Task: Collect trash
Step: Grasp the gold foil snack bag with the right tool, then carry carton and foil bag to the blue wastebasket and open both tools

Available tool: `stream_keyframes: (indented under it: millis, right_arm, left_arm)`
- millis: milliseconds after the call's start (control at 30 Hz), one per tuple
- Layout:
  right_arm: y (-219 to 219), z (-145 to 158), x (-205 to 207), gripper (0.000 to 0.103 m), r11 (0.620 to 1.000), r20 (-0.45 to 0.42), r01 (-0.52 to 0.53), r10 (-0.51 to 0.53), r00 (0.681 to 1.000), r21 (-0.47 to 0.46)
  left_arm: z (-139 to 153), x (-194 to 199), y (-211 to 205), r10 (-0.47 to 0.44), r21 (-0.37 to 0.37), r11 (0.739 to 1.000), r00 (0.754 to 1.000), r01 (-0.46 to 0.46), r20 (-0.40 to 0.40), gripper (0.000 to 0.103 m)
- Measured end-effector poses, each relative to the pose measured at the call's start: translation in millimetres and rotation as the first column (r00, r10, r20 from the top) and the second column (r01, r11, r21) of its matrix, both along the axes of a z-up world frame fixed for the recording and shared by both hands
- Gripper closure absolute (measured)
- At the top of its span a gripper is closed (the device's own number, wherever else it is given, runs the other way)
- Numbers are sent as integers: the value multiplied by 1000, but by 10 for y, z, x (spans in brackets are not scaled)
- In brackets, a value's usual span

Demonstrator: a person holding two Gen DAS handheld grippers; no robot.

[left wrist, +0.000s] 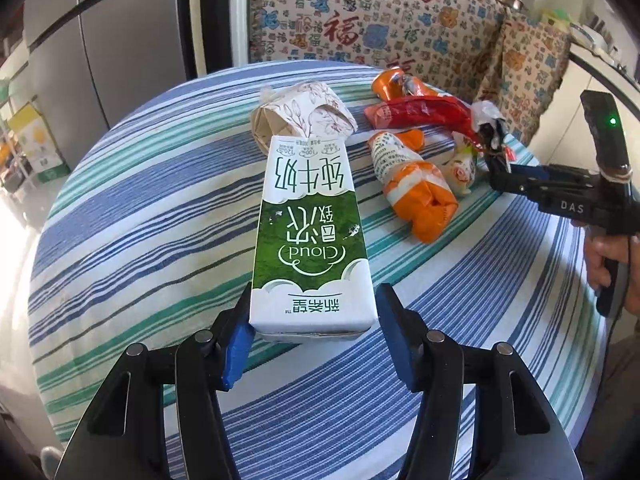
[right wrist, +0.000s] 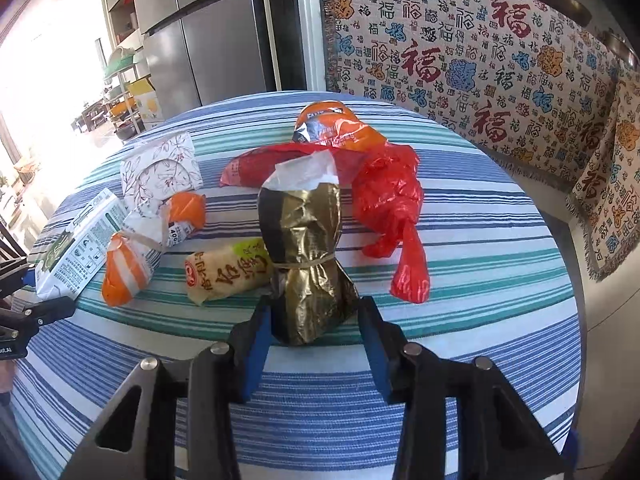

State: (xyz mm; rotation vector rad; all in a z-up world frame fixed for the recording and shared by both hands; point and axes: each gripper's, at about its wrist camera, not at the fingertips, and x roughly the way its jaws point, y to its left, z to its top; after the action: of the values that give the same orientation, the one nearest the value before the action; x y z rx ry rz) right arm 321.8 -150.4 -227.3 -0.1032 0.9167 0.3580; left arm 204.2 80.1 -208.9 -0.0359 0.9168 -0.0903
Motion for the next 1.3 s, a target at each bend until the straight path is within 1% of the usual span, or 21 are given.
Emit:
stream_keyframes:
  millis: [67, 133, 200, 267, 300, 333, 400, 533, 600, 667, 800, 833, 867, 900, 933, 967, 1033, 1100, 1300]
  right_arm:
    - [-13, 74, -132, 60, 1000, -32, -19, 19, 999, -14]
    - [-30, 115, -314, 60, 999, -62, -41, 40, 997, -21]
    - [-70, 129, -478, 54, 998, -92, -64, 65, 994, 24]
    - [-105, 135, -581, 49, 995, -107, -76, 83, 991, 70]
    - [-103, 140, -614, 49, 993, -108, -83, 91, 990, 78]
    - [-96, 153, -636, 48, 992, -98, -96, 104, 990, 78]
    - [-86, 181, -654, 42, 991, -71, -118, 123, 990, 68]
    - [-83, 241, -632, 39, 983, -42, -144, 149, 988, 110]
    - [-25, 263, -610, 35, 982, -11, -163, 165, 986, 96]
    - [67, 247, -591, 35, 980, 2, -188, 188, 982, 66]
    - [229, 141, -486, 36, 978, -32, -205, 206, 978, 31]
    - [256, 119, -475, 36, 978, -45, -208, 209, 977, 26]
    - [285, 96, -470, 47, 977, -59, -212, 213, 975, 13]
    - [314, 74, -476, 66, 978, -68, -209, 207, 976, -25]
    - [321, 84, -492, 70, 978, -54, -200, 197, 979, -57]
    - [302, 90, -485, 71, 981, -67, -190, 187, 980, -48]
    - [236, 126, -497, 75, 986, -74, -164, 162, 984, -15]
    - [185, 165, -552, 76, 987, -72, -158, 159, 985, 9]
    - [16, 318, -718, 76, 986, -53, -140, 145, 988, 85]
  left_arm:
    - [1, -5, -5, 2, -7, 1000, 1000, -2, 0, 32]
    - [0, -12, -13, 6, 1, 1000, 1000, -6, 3, 28]
    - [-16, -22, -25, 15, 8, 1000, 1000, -15, 2, 25]
    - [-23, -33, -36, 23, 14, 1000, 1000, -23, 5, 25]
    - [-23, -40, -37, 26, 14, 1000, 1000, -26, 7, 25]
    - [-21, -46, -34, 31, 11, 999, 999, -31, 10, 25]
    - [-9, -66, -12, 41, 0, 999, 999, -41, 17, 25]
    - [53, -94, 20, 43, -17, 999, 998, -42, 50, 25]
    - [95, -83, 35, 44, -33, 999, 996, -42, 73, 25]
    - [120, -32, 27, 42, -41, 998, 996, -38, 85, 25]
    - [126, 118, -2, 47, -24, 999, 995, -45, 83, 25]
    - [126, 133, -6, 47, -28, 999, 996, -45, 81, 26]
    - [129, 150, -10, 44, -30, 999, 996, -41, 79, 27]
    - [128, 161, -19, 38, -26, 999, 996, -36, 76, 27]
    - [123, 163, -34, 31, -19, 999, 997, -30, 74, 31]
    - [112, 165, -52, 25, -8, 1000, 997, -24, 67, 41]
    - [86, 167, -77, 17, 14, 1000, 998, -18, 52, 54]
    - [101, 141, -76, 17, 7, 1000, 998, -18, 53, 55]
    - [243, -113, 9, 46, -57, 997, 997, -43, 59, 55]
